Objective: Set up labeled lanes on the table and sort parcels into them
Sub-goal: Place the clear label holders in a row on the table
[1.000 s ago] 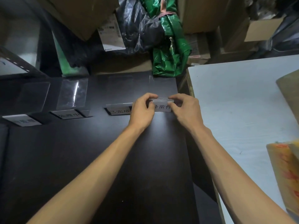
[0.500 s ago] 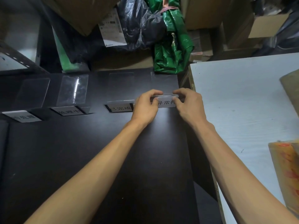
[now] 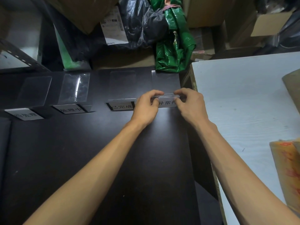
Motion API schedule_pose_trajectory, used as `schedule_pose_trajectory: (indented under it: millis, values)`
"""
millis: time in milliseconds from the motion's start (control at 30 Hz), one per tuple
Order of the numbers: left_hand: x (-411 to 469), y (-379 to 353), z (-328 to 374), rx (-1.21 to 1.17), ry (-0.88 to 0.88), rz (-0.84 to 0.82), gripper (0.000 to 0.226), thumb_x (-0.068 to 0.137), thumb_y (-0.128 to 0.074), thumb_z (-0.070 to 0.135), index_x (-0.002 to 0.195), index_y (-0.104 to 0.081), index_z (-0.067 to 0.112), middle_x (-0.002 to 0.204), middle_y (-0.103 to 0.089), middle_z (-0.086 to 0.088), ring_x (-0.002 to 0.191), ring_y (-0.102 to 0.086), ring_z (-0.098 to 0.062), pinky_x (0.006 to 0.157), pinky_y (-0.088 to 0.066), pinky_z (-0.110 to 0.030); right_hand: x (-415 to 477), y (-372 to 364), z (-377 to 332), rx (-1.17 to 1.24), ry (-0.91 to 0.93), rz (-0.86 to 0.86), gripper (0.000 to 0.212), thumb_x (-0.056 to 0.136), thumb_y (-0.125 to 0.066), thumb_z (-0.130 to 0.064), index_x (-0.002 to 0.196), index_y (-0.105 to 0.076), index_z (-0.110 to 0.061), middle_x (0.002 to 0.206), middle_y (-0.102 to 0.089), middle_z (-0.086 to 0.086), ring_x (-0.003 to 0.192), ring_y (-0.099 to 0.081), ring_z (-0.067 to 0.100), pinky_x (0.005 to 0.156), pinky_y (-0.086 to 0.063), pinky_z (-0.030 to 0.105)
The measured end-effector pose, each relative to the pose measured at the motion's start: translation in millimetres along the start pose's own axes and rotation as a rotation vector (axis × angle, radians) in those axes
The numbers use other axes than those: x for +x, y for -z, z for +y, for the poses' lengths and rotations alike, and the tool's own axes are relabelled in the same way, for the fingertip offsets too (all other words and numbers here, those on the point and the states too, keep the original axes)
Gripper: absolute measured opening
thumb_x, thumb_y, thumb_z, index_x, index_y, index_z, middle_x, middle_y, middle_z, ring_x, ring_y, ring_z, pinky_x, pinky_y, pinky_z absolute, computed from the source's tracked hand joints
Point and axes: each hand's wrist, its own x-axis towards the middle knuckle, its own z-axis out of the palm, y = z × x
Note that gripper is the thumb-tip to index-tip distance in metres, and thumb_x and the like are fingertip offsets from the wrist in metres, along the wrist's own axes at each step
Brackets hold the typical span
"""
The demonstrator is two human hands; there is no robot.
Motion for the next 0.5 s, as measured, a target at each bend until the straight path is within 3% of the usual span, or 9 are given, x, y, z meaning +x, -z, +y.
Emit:
schedule_pose_trajectory:
  millis: [267,400,500]
  values:
    - [-2.2,-0.8,-3.5,-0.029,0.031,-0.009,0.037,0.096,-0.050,-0.002,0.121,-0.069,0.019,0.124,-0.068,0.004,0.103,-0.062,-0.007,0.080,-0.041,0.002,-2.1,-1.6,-2.5,0.006,0.000,-0.013,0.027,0.095,-0.067,-0.013,0.121,-0.072,-0.011,0.117,-0.073,0.006,0.104,-0.066,0.023,0.096,-0.051,0.032]
    - [-1.7,-1.5,-4.3,-0.031,0.048,-0.006,0.040,0.095,-0.049,-0.002,0.119,-0.070,0.021,0.123,-0.068,0.005,0.093,-0.062,-0.008,0.072,-0.043,-0.007,-3.2,-1.4,-4.2,0.018,-0.013,-0.022,0.027,0.094,-0.066,-0.012,0.121,-0.072,-0.011,0.116,-0.073,0.007,0.103,-0.066,0.023,0.096,-0.051,0.032]
    - [-3.0,-1.8,-3.1,-0.034,0.053,-0.015,0.042,0.094,-0.048,-0.003,0.122,-0.068,0.021,0.125,-0.067,0.004,0.094,-0.061,-0.010,0.078,-0.046,-0.014,-2.6,-0.8,-5.7,0.004,-0.021,-0.042,0.027,0.095,-0.065,-0.012,0.122,-0.071,-0.012,0.117,-0.073,0.006,0.098,-0.063,0.019,0.090,-0.047,0.024]
